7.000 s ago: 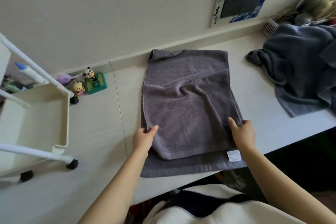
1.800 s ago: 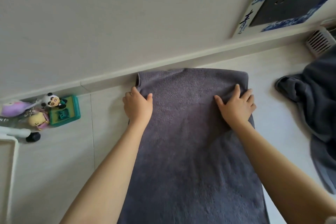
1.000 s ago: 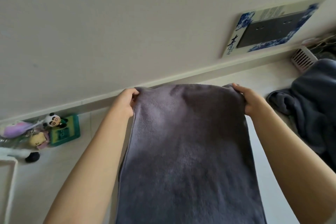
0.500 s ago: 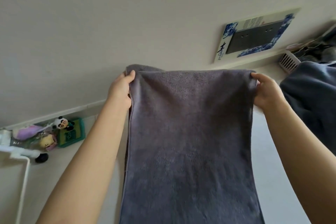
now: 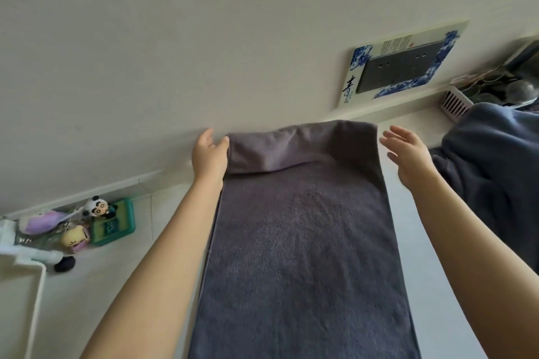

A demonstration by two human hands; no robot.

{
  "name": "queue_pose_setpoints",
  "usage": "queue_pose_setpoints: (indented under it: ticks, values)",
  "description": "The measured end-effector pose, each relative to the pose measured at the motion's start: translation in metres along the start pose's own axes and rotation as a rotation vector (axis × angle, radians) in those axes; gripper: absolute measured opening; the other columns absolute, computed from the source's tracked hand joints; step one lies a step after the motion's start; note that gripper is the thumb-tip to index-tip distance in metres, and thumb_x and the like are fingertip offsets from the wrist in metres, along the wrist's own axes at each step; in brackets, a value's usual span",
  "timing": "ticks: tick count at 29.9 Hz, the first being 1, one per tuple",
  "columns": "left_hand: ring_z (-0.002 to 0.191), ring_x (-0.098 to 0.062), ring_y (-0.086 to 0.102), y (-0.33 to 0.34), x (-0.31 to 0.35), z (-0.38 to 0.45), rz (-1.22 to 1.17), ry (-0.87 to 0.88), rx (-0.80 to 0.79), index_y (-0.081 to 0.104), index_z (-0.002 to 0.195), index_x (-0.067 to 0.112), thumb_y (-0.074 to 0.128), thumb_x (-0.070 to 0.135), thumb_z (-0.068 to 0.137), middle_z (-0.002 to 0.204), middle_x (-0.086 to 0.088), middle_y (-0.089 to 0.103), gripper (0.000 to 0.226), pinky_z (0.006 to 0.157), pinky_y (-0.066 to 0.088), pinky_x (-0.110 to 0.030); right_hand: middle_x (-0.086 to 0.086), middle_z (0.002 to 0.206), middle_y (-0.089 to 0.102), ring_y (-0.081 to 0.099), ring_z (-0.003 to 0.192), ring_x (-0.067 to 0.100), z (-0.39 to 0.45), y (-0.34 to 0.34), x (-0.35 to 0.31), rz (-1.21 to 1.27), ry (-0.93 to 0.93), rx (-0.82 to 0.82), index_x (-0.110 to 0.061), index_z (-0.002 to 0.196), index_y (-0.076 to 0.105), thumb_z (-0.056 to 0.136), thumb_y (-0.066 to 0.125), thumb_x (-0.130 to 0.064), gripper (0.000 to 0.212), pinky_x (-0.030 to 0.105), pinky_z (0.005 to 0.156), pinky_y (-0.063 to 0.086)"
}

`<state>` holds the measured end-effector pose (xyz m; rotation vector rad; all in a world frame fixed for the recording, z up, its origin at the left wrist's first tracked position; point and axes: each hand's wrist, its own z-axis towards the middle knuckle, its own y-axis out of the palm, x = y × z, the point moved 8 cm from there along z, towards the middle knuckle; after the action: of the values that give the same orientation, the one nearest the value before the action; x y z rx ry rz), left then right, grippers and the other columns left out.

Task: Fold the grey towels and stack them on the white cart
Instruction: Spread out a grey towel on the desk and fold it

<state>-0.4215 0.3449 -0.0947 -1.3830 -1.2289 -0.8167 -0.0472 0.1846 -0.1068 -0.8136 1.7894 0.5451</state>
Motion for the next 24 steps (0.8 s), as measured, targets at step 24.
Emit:
queue_pose_setpoints:
  ticks: [24]
  values:
    - [0.136,-0.03,0.032,-0.04,-0.179,-0.19,1.227,0.421,-0.354,0.036,0.143,0.022,0.009,0.054,0.096,0.149,-0.011,0.037,0.063,0.108,0.024,-0.054,0.002,0.156,0.021,0.015,0.144,0.025,-0.183,-0.005,0.178,-1.466,-0.277,-0.128,-0.032,0.148,0.021,0.09,-0.002,-0.063,0.069,0.039,0.115,-0.001]
